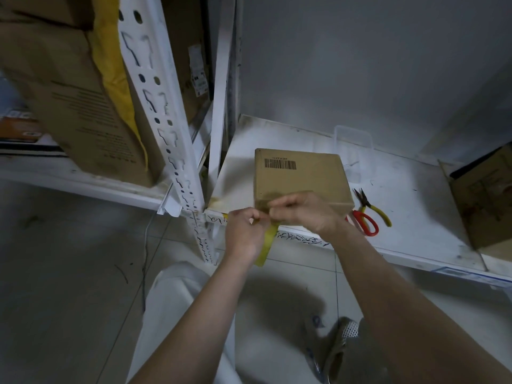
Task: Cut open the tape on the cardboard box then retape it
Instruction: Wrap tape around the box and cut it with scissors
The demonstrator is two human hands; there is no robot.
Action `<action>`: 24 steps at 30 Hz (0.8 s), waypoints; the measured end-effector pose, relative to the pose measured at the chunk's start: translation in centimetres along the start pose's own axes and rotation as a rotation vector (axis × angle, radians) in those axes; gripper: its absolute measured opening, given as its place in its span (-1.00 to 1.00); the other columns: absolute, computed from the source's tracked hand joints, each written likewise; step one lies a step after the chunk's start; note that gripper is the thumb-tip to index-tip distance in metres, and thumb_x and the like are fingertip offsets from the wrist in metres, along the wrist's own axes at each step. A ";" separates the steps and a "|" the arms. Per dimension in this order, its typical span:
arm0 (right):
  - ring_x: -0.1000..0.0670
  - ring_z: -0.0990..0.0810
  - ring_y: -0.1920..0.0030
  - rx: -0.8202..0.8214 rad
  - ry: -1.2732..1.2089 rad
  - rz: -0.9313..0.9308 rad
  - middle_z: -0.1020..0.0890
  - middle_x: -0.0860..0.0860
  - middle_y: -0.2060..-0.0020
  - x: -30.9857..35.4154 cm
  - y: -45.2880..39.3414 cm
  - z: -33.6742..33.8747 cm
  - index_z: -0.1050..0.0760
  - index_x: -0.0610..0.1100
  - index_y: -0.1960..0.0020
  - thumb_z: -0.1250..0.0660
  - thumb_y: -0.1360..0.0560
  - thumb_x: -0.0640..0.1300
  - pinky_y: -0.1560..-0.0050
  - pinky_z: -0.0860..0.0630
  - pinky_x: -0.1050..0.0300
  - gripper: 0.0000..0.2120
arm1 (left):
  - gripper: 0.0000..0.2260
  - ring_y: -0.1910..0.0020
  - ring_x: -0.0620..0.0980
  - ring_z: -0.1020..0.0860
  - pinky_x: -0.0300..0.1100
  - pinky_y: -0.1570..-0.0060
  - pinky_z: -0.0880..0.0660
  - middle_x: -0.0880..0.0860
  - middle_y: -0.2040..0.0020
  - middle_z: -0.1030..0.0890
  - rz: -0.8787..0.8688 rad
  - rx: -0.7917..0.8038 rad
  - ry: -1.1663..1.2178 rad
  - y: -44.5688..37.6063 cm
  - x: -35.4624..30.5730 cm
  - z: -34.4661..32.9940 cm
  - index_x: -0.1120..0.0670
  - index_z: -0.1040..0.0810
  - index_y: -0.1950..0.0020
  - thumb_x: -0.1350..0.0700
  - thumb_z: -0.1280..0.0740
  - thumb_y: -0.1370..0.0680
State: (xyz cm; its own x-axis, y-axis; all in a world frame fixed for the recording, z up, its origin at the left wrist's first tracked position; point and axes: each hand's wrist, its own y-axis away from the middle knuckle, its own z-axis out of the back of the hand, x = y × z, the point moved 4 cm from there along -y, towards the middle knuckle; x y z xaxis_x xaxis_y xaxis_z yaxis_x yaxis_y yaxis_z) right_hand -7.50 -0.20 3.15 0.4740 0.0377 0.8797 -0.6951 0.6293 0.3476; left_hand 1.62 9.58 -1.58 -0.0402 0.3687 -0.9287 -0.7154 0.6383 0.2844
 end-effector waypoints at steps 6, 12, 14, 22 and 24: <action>0.13 -0.55 0.26 -0.085 0.090 -0.020 -0.65 -0.06 0.23 -1.0 0.1 -1.7 -0.65 -0.25 0.09 -0.51 -0.32 -0.31 0.07 -0.50 0.28 -0.83 | -0.76 0.03 0.02 -0.58 -0.19 0.01 -0.48 0.11 0.01 -0.63 0.043 0.036 0.104 1.3 0.2 0.6 -0.07 -0.62 0.31 0.23 -0.34 -0.48; 0.04 -0.59 0.22 -0.235 0.316 -0.035 -0.68 -0.01 0.24 -1.3 0.0 -1.4 -0.65 -0.09 0.21 -0.49 -0.38 -0.09 0.10 -0.53 0.12 -0.92 | -0.79 -0.06 0.00 -0.48 -0.23 -0.22 -0.38 0.11 -0.11 -0.44 -0.048 0.009 -0.025 1.8 -0.1 0.5 -0.04 -0.65 -0.02 0.20 -0.26 -0.55; 0.05 -0.61 0.19 -0.291 0.408 0.035 -0.67 0.06 0.25 -0.7 0.0 -1.5 -0.62 0.01 0.27 -0.46 -0.39 -0.03 0.12 -0.55 0.09 -0.92 | -0.78 -0.08 -0.03 -0.53 -0.22 -0.22 -0.41 0.08 -0.14 -0.52 -0.081 -0.034 0.009 1.7 -0.3 0.5 -0.01 -0.64 -0.12 0.20 -0.30 -0.54; 0.07 -0.60 0.22 -0.420 0.417 0.087 -0.65 0.12 0.28 -0.2 -0.2 -0.6 -0.54 0.06 0.31 -0.44 -0.41 -0.03 0.14 -0.56 0.11 -0.86 | -0.61 0.11 0.11 -0.60 -0.01 0.05 -0.54 0.13 0.11 -0.61 0.277 -0.148 0.541 1.9 0.3 0.6 0.09 -0.44 0.02 0.12 -0.55 -0.28; 0.05 -0.61 0.21 -0.401 0.330 0.088 -0.64 0.11 0.30 -0.4 -0.3 -0.4 -0.52 0.06 0.34 -0.45 -0.40 -0.07 0.09 -0.57 0.03 -0.83 | -0.69 0.14 0.08 -0.58 -0.11 0.16 -0.49 0.14 0.13 -0.61 0.245 0.104 0.398 2.3 -0.1 0.2 0.12 -0.50 0.18 0.03 -0.51 -0.23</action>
State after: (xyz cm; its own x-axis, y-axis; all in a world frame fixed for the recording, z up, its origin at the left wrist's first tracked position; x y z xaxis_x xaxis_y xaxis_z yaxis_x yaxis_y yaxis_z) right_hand -7.25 -0.13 2.60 0.6126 0.3057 0.7289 -0.5093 0.8579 0.0683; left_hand 0.09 11.10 -0.76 -0.4769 0.2423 -0.8449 -0.5791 0.6365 0.5094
